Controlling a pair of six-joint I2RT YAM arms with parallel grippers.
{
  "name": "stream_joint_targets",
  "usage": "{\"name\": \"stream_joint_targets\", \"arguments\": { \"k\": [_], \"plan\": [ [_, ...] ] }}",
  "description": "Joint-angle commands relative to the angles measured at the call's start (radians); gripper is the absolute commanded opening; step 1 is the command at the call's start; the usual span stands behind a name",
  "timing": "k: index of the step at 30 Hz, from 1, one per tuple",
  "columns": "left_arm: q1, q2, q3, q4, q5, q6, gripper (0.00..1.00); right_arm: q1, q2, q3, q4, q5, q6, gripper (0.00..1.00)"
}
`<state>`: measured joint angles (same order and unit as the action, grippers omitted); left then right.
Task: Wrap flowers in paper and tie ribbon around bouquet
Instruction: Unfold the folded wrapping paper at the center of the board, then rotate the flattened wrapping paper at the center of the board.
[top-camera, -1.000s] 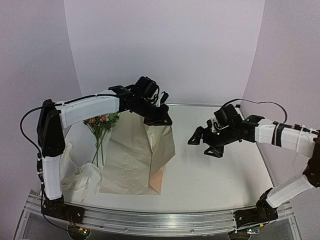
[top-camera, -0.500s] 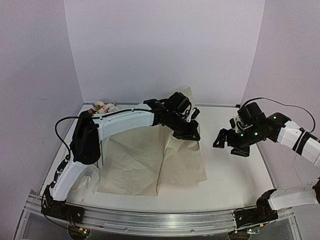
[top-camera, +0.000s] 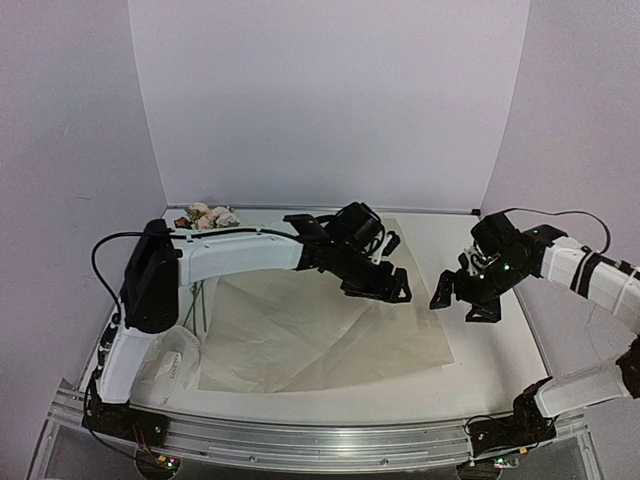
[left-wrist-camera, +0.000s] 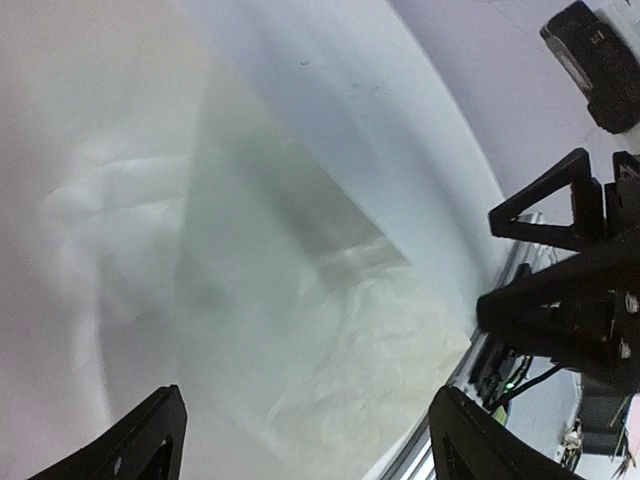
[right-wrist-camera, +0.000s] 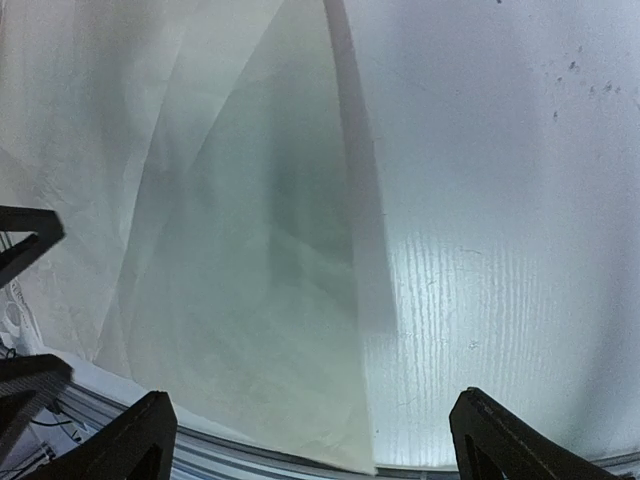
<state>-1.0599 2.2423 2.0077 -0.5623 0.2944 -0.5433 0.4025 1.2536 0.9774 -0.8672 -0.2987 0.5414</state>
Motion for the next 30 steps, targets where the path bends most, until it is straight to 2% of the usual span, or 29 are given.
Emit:
{"name": "stream_joint_targets", "arguments": {
  "k": [1, 7, 11, 19, 25, 30],
  "plan": [
    [0.139, -0.332, -0.311, 0.138, -0.210, -0.119, 0.87, -0.051, 0.142, 0.090, 0.097, -0.144, -0.032, 0.98],
    [0.375, -0.609, -0.745, 0.158, -0.319, -0.233, 0.87, -0.119, 0.333, 0.184, 0.173, -0.244, -0.020, 0.98],
    [0.515, -0.712, -0.920, 0.183, -0.250, -0.220, 0.86, -0.144, 0.404, 0.204, 0.185, -0.257, -0.015, 0.98],
    [0.659, -0.554, -0.911, 0.220, -0.136, -0.140, 0.86, -0.148, 0.510, 0.182, 0.249, -0.277, 0.025, 0.98],
    [0.697, -0.409, -0.815, 0.197, -0.125, -0.093, 0.87, -0.151, 0.497, 0.120, 0.254, -0.252, 0.026, 0.98],
    [0.715, -0.342, -0.801, 0.222, -0.101, -0.097, 0.88, -0.157, 0.492, 0.080, 0.258, -0.239, 0.029, 0.98]
  ]
}}
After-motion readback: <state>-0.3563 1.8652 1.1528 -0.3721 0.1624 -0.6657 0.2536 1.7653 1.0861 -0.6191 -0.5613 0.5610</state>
